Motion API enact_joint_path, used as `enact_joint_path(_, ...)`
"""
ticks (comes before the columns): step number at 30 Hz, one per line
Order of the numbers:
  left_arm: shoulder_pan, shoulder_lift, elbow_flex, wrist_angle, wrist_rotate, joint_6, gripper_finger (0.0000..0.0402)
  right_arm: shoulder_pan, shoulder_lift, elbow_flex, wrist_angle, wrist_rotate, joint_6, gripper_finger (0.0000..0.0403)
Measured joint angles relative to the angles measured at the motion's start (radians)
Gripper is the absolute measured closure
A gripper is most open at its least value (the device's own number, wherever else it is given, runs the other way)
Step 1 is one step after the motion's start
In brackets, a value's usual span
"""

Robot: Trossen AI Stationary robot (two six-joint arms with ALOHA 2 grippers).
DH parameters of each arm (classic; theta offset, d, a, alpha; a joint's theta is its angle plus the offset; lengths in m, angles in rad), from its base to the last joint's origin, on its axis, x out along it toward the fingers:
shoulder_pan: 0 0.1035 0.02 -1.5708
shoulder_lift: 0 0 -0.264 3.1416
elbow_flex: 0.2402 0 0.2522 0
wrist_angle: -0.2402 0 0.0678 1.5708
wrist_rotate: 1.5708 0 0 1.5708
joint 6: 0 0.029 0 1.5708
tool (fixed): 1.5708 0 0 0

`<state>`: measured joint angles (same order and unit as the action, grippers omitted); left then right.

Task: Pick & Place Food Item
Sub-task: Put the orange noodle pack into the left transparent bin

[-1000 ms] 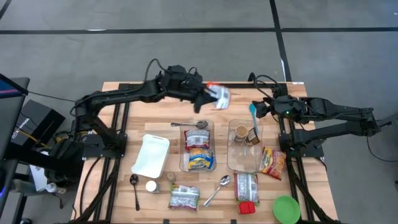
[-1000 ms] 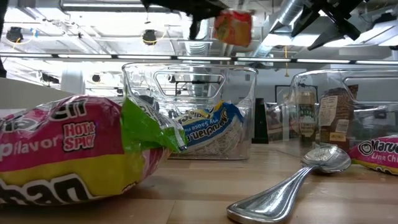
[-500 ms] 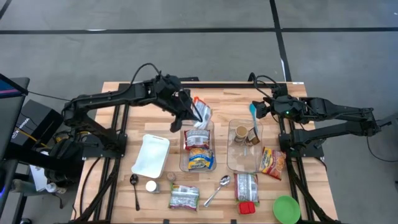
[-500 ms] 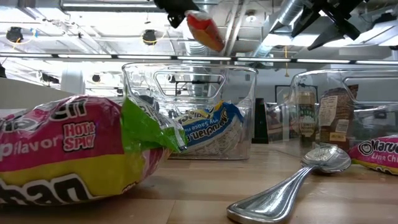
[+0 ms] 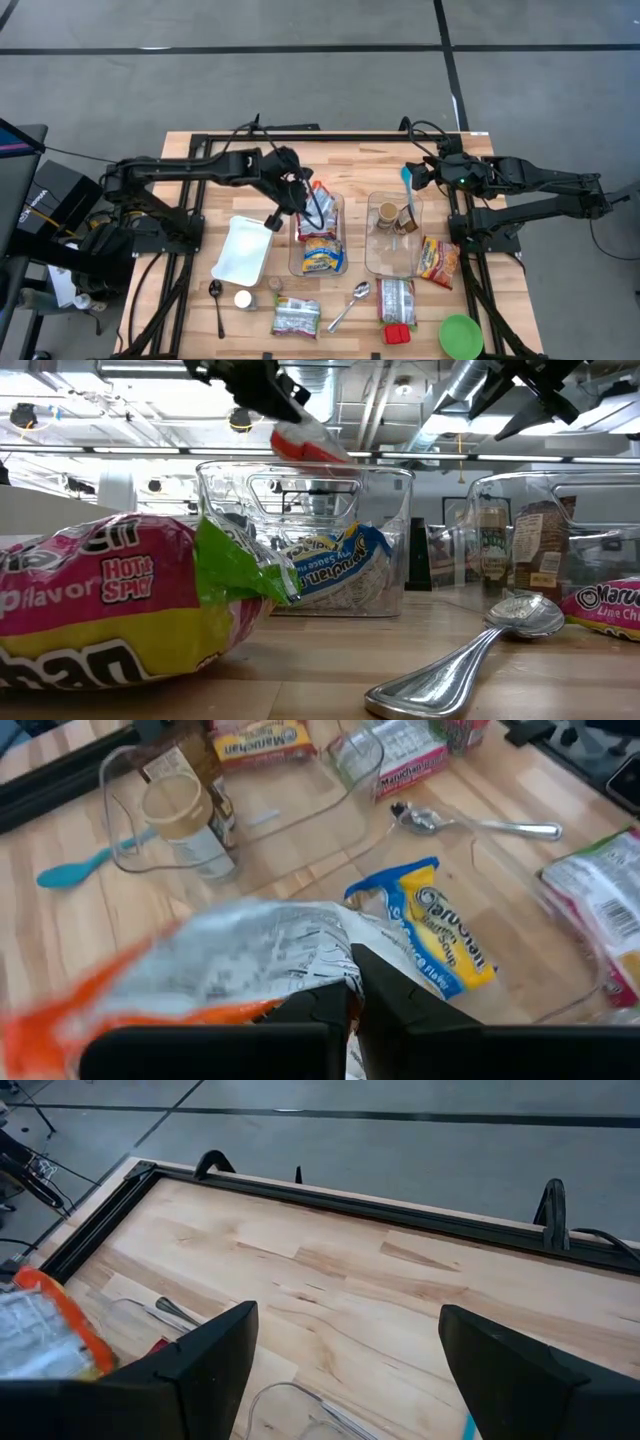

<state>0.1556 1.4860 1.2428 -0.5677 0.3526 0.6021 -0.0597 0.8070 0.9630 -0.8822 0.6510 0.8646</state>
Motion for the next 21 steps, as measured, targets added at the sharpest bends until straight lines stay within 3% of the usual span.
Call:
enact_joint_path(14, -0.013, 0.002, -0.174, 0.183, 0.07, 0.083, 0.0399, 0.0, 0.0, 0.0, 0.0, 0.0, 0.025, 0.0098)
enact_joint_path(21, -0.015, 0.026, -0.202, 0.227, 0.084, 0.09, 0.0399, 0.0, 0.0, 0.0, 0.0, 0.0, 0.026, 0.0098)
